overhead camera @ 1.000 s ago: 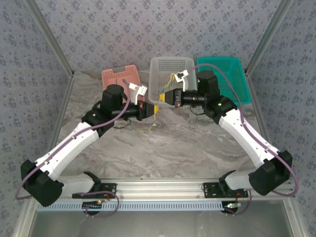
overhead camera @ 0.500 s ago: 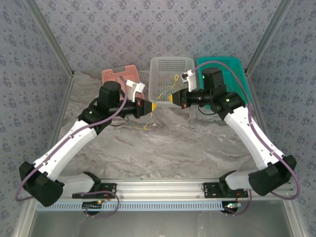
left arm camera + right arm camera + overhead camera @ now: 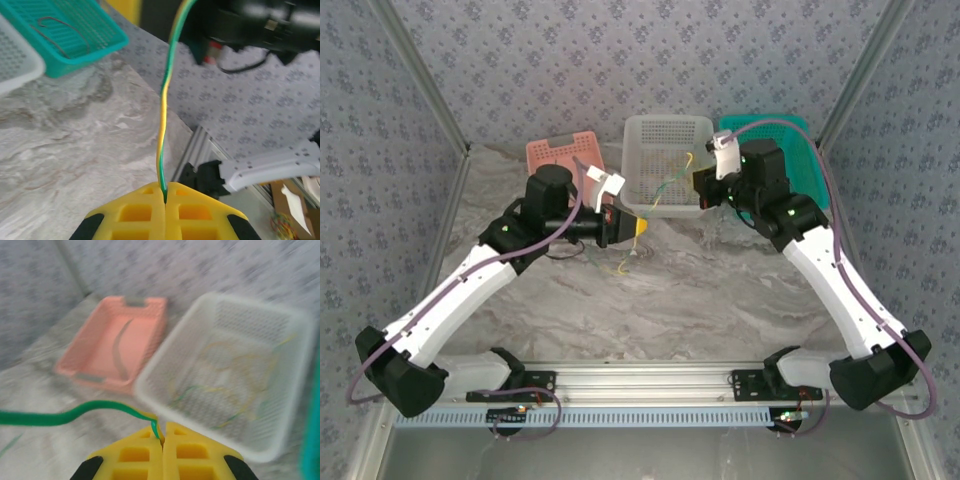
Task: Untangle the cables
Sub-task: Straighten the cable, then place the cable in the container.
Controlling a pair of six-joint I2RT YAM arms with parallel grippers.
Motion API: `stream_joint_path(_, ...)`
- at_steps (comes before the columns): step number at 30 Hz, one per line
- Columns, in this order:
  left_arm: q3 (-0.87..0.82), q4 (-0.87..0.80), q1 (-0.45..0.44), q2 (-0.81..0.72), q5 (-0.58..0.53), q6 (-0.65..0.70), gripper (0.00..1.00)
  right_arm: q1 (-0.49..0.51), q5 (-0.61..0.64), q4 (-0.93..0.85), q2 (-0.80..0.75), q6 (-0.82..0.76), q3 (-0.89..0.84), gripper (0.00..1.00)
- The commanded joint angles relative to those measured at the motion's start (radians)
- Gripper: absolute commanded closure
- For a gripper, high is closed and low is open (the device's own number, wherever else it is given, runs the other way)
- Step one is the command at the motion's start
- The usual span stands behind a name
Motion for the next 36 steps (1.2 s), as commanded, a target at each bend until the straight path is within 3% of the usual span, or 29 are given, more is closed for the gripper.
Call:
stream_joint_path(1,0.056,-0.115,-0.054,-0.011,0.065,0.067,1.00,-0.026,0.355,0.313,-0.003,-0.147,-0.053,1.00)
stream_joint_path(4,0.044,-0.142,-0.094,-0.006,0.087,0.081,1.00,-0.037,0.437,0.510,0.011,-0.216,-0.059,1.00)
stream_joint_path(8,0.032,-0.183,-0.137,-0.005,0.090,0.104,1.00,-0.107,0.448,0.667,0.049,-0.228,-0.037,1.00)
stream_joint_path(14,0.018,-0.242,-0.160,-0.008,0.073,0.149,1.00,-0.254,0.388,0.768,0.099,-0.144,0.014,1.00)
stream_joint_path(22,0.019,-0.366,-0.127,-0.003,-0.052,0.207,1.00,-0.310,0.285,0.817,0.128,-0.297,0.054,1.00)
stream_joint_path(26,0.009,-0.330,-0.054,-0.027,-0.103,0.151,1.00,-0.292,0.199,0.694,0.126,-0.327,0.091,1.00)
stream_joint_path(30,0.012,-0.242,-0.040,-0.089,-0.258,0.065,1.00,-0.230,0.318,0.520,0.176,-0.324,0.190,1.00)
stream_joint_path(32,0.007,-0.210,-0.040,-0.139,-0.345,0.007,0.94,-0.211,0.399,0.438,0.219,-0.289,0.244,1.00)
stream_joint_path(36,-0.040,-0.179,-0.044,-0.270,-0.536,-0.121,0.71,-0.198,0.554,0.269,0.307,-0.169,0.361,1.00)
